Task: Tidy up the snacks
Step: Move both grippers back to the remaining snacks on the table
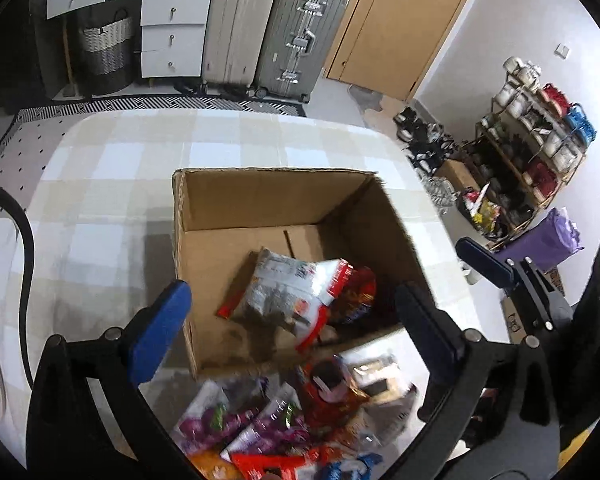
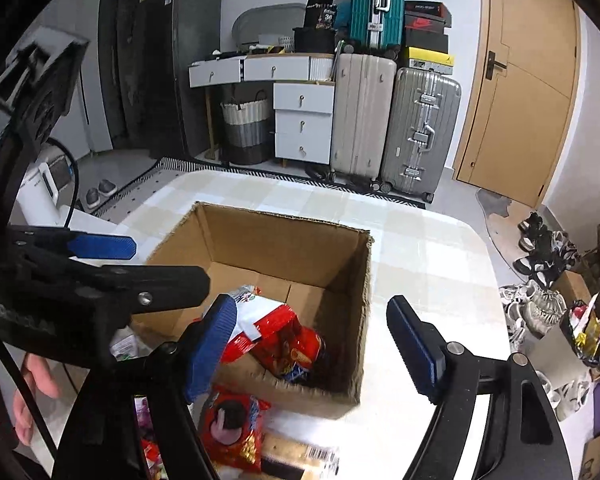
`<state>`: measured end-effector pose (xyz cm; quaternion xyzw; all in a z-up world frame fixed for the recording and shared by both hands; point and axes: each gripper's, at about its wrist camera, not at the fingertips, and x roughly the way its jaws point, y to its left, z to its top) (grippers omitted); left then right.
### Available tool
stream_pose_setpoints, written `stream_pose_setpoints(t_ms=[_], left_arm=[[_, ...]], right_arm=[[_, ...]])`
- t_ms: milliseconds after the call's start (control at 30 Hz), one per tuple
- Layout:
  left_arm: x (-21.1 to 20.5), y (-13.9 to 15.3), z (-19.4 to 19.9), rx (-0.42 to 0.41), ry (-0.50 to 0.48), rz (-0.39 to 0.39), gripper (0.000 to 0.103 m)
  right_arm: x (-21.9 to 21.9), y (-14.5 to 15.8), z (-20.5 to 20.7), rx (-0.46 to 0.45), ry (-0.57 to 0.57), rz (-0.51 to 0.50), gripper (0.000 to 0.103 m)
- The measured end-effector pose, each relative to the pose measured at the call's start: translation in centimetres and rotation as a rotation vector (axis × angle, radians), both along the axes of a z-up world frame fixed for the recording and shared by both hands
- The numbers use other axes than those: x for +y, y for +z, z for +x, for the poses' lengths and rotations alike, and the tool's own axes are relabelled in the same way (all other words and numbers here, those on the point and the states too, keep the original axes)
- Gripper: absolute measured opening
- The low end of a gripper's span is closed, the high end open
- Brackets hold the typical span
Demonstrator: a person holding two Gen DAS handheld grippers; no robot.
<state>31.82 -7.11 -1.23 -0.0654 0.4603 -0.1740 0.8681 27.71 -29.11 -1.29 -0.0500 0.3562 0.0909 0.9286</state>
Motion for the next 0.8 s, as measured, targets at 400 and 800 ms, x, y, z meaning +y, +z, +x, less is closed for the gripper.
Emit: stream_pose_setpoints(t_ms=[400, 800], left_arm=[[1.6, 7.6, -12.4, -0.271, 0.078, 0.080, 0.102], [4.8, 13.2, -26.7, -0.439, 0.138, 0.089, 0.102]], right_arm=[[-1.6, 5.8, -10.9, -0.201, -0.025, 0.094, 0.094], [-0.5, 9.1, -23.2, -0.364, -0.015, 0.138, 0.099]])
